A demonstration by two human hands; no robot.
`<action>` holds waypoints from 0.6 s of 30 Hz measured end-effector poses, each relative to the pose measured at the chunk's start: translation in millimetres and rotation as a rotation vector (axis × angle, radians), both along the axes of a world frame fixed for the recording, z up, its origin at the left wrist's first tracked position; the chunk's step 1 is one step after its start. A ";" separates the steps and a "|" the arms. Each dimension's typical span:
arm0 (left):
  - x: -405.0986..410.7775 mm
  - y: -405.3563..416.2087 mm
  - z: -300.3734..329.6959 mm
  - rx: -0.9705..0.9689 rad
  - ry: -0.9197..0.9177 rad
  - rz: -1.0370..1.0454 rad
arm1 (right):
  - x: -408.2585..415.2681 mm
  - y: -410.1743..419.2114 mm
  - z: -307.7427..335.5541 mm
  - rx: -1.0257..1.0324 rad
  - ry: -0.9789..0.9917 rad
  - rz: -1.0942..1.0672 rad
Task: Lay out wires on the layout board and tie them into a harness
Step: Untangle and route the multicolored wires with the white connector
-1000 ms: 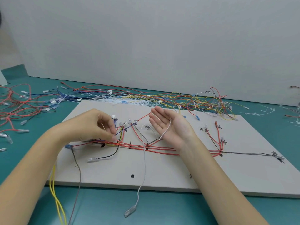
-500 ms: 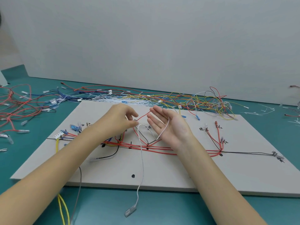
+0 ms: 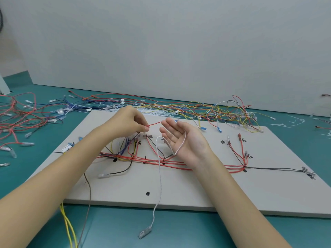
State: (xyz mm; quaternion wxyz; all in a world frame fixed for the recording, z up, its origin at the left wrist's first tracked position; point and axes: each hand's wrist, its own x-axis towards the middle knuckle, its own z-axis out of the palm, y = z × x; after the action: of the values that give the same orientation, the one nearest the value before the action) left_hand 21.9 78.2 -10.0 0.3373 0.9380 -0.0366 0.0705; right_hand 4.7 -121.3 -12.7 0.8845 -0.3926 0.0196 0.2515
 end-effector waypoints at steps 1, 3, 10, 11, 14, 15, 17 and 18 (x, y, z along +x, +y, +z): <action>0.4 2.3 -1.1 0.007 -0.006 -0.005 | -0.7 0.4 0.1 -0.018 0.004 0.019; 0.3 6.6 -3.5 0.017 -0.009 -0.032 | -3.0 1.1 0.5 -0.059 -0.002 0.054; 1.4 25.8 -13.9 -0.054 -0.037 -0.007 | -9.4 2.2 1.7 -0.085 -0.112 0.126; 1.8 28.6 -14.8 -0.067 -0.032 -0.001 | -10.3 2.4 1.9 -0.095 -0.130 0.139; 3.1 35.2 -16.9 -0.094 -0.012 0.005 | -14.8 4.7 2.1 -0.139 -0.183 0.176; 3.3 36.7 -17.4 -0.102 -0.008 0.004 | -16.3 5.6 1.8 -0.158 -0.197 0.184; 3.7 39.6 -18.5 -0.123 -0.001 -0.001 | -18.7 7.0 1.4 -0.188 -0.215 0.196; 4.0 40.9 -19.2 -0.130 0.002 0.000 | -19.7 7.4 1.5 -0.195 -0.219 0.200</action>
State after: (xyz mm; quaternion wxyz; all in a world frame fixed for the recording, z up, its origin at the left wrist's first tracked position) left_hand 25.9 119.1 -29.3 0.3976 0.9142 -0.0318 0.0718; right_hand -15.0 -114.0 -11.3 0.8095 -0.5015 -0.0918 0.2910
